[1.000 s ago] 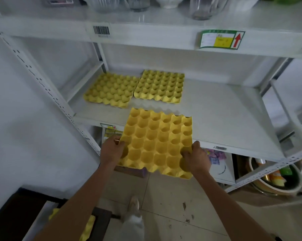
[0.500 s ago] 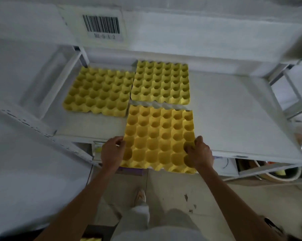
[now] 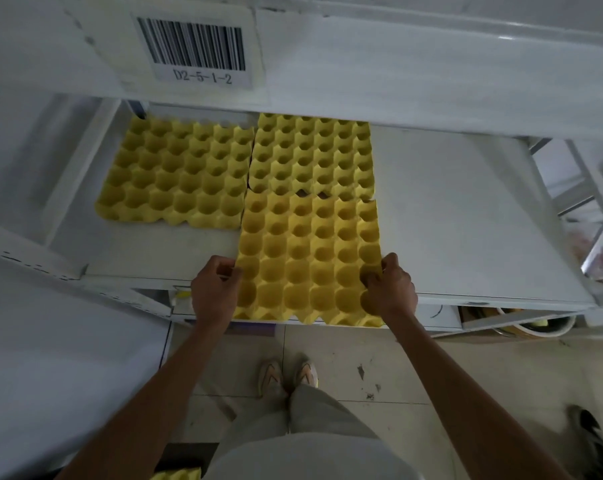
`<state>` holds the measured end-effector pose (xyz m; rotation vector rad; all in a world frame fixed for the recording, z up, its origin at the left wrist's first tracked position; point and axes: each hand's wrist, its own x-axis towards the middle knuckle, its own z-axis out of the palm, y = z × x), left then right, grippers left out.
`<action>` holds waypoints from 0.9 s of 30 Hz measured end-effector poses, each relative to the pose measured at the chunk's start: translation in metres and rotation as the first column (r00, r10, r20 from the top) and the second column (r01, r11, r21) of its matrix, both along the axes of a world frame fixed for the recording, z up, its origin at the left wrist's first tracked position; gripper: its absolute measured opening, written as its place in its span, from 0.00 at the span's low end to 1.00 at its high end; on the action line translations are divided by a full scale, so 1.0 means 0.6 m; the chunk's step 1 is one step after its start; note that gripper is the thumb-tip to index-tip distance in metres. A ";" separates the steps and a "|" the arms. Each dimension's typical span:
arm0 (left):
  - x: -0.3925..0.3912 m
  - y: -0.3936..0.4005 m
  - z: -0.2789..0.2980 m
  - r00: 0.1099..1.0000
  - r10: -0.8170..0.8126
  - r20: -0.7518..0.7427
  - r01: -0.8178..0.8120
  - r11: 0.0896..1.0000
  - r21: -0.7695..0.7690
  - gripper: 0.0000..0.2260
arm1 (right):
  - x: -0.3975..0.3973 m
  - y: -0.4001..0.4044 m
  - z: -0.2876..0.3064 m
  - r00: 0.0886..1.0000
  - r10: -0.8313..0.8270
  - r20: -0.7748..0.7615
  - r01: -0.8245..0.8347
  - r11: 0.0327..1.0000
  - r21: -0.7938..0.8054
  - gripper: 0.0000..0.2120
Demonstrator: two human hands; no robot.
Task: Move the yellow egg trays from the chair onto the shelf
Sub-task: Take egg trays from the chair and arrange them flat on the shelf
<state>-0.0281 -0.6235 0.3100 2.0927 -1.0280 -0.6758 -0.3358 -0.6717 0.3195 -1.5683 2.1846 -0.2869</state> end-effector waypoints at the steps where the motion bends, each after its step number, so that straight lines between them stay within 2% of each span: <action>1: -0.001 -0.001 -0.001 1.000 0.003 -0.005 -0.003 1.000 -0.002 0.05 | 0.000 0.000 0.000 1.000 -0.003 0.000 0.003 1.000 0.003 0.12; 9: -0.006 0.002 -0.006 1.000 -0.003 -0.007 0.003 1.000 -0.005 0.05 | -0.001 0.004 0.002 1.000 -0.003 0.017 0.002 1.000 0.023 0.14; 13: -0.013 0.018 -0.002 1.000 0.009 0.007 -0.009 1.000 0.014 0.08 | -0.007 0.006 0.014 0.997 -0.017 0.070 0.020 0.999 -0.044 0.24; 16: -0.019 0.040 0.007 0.998 0.026 0.051 -0.027 1.000 0.015 0.10 | -0.013 0.003 0.032 0.994 0.078 0.071 -0.069 0.990 -0.121 0.30; 18: -0.023 0.064 0.017 0.995 0.017 0.102 -0.020 0.999 0.026 0.14 | -0.019 0.002 0.046 0.978 0.209 -0.001 -0.205 0.960 -0.191 0.30; 20: -0.028 0.098 0.030 0.980 -0.012 0.197 0.003 0.999 0.048 0.18 | -0.027 0.002 0.060 0.917 0.380 -0.122 -0.399 0.867 -0.298 0.28; 24: -0.060 0.178 0.055 0.884 -0.045 0.465 0.010 0.997 0.078 0.23 | -0.026 -0.001 0.086 0.725 0.639 -0.257 -0.677 0.592 -0.438 0.26; 27: -0.129 0.259 0.063 0.873 0.044 0.486 -0.115 0.986 0.118 0.25 | -0.015 0.032 0.093 0.552 0.782 -0.291 -0.807 0.412 -0.424 0.25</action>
